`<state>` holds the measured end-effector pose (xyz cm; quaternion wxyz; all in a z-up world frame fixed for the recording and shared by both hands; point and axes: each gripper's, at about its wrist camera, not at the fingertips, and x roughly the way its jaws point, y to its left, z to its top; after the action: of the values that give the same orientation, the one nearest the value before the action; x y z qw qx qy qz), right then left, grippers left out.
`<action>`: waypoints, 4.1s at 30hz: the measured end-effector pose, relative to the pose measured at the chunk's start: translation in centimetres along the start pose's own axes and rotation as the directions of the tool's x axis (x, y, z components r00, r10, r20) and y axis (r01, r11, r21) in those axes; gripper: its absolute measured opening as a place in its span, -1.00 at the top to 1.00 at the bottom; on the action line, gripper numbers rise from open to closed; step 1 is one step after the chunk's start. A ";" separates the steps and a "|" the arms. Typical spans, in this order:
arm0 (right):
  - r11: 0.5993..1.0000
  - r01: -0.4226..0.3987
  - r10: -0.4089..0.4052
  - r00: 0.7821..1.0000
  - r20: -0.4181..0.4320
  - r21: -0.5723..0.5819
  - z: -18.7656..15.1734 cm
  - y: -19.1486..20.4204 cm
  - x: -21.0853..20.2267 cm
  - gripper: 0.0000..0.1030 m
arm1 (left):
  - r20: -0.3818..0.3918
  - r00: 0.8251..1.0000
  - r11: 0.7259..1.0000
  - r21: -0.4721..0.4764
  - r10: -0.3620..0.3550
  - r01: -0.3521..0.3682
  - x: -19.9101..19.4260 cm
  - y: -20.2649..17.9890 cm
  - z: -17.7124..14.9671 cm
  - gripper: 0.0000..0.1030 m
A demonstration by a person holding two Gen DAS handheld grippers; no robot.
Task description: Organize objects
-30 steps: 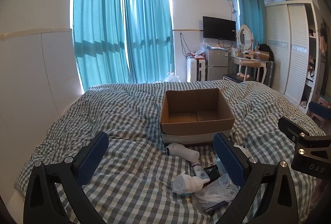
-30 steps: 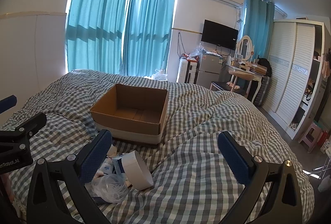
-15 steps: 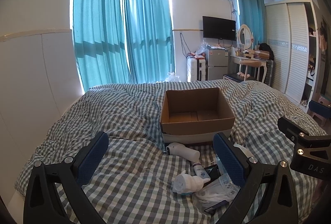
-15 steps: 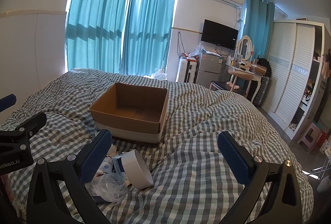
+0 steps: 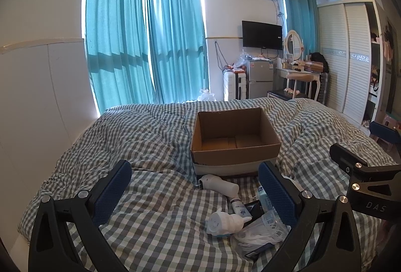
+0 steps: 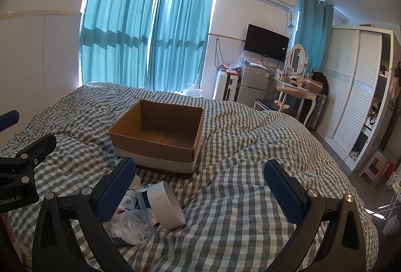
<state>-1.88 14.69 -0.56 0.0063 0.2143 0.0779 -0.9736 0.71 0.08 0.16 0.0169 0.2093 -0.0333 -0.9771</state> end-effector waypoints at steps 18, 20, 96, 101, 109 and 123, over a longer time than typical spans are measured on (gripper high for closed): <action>0.999 -0.010 0.010 1.000 -0.019 -0.030 -0.1 0.6 0.3 -0.96 | -0.036 0.999 1.000 -0.016 -0.002 0.002 0.8 0.3 0.0 -1.00; 0.999 -0.010 0.009 1.000 -0.029 -0.034 -0.3 0.6 0.7 -0.96 | -0.051 0.999 1.000 -0.020 -0.004 0.003 1.2 0.3 -0.3 -1.00; 0.953 -0.273 0.244 0.948 -0.204 -0.129 3.9 2.5 7.6 0.91 | -0.277 0.950 0.990 -0.053 -0.143 0.134 11.5 0.4 0.0 -0.18; 0.953 -0.257 0.228 0.957 -0.177 -0.158 7.8 2.8 9.2 0.91 | -0.244 0.961 0.991 -0.043 -0.132 0.125 13.0 0.9 3.1 -0.18; 0.951 -0.256 0.227 0.959 -0.170 -0.173 12.7 3.9 13.7 0.92 | -0.213 0.968 0.991 -0.042 -0.136 0.130 17.1 0.8 7.2 -0.18; 0.947 -0.278 0.228 0.933 -0.278 -0.159 14.5 5.5 27.2 0.92 | -0.300 0.928 0.976 -0.051 -0.219 0.213 27.0 -1.7 6.5 -0.18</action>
<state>-32.39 7.62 0.27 0.1431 0.3447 0.1453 -0.9163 -26.55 0.87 -5.07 -0.0840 0.3594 0.0015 -0.9294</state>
